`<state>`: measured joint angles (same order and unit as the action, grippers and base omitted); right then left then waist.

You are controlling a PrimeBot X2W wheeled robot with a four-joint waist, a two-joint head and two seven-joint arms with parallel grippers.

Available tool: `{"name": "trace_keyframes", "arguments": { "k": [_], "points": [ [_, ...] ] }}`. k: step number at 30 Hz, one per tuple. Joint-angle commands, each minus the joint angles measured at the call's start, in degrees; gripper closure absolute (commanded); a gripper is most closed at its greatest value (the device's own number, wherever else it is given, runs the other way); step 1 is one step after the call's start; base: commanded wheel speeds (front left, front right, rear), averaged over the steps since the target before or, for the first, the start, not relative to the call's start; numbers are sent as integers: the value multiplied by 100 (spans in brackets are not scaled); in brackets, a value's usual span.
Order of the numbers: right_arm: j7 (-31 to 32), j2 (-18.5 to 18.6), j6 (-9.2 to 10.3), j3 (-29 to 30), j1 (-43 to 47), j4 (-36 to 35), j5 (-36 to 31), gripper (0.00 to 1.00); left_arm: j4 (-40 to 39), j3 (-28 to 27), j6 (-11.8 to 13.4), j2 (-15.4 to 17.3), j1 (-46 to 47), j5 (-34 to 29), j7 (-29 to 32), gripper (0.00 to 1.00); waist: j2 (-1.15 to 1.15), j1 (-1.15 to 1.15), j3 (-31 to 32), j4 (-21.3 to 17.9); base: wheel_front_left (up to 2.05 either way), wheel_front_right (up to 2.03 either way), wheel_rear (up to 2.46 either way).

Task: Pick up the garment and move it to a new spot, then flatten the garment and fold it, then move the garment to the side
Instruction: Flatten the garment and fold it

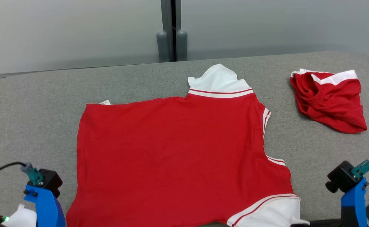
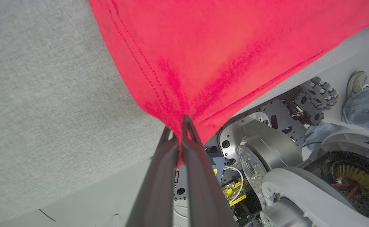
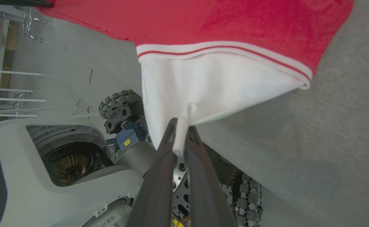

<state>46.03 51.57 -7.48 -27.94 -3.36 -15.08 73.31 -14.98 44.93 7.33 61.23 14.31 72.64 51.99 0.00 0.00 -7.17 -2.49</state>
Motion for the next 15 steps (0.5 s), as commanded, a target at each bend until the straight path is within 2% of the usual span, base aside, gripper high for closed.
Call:
{"name": "trace_keyframes", "arguments": {
  "k": [1, 7, 15],
  "points": [
    [132, -73, -3, 117, -99, 19, 24, 100, 42, -64, -21, -11, 174, 28, 45, 100, 0, 0, -38, -2, 0, 0, 0],
    [1127, -665, -3, 563, -973, 557, -165, 100, 489, -165, -171, -278, 826, 70, 436, 100, 0, 0, -292, 15, 0, 0, 0],
    [2093, -1875, -3, 877, -2616, 2123, -985, 100, 1457, -139, -133, -834, 1757, 257, 1224, 100, 0, 0, -625, -9, 0, 0, 0]
  ]
}}
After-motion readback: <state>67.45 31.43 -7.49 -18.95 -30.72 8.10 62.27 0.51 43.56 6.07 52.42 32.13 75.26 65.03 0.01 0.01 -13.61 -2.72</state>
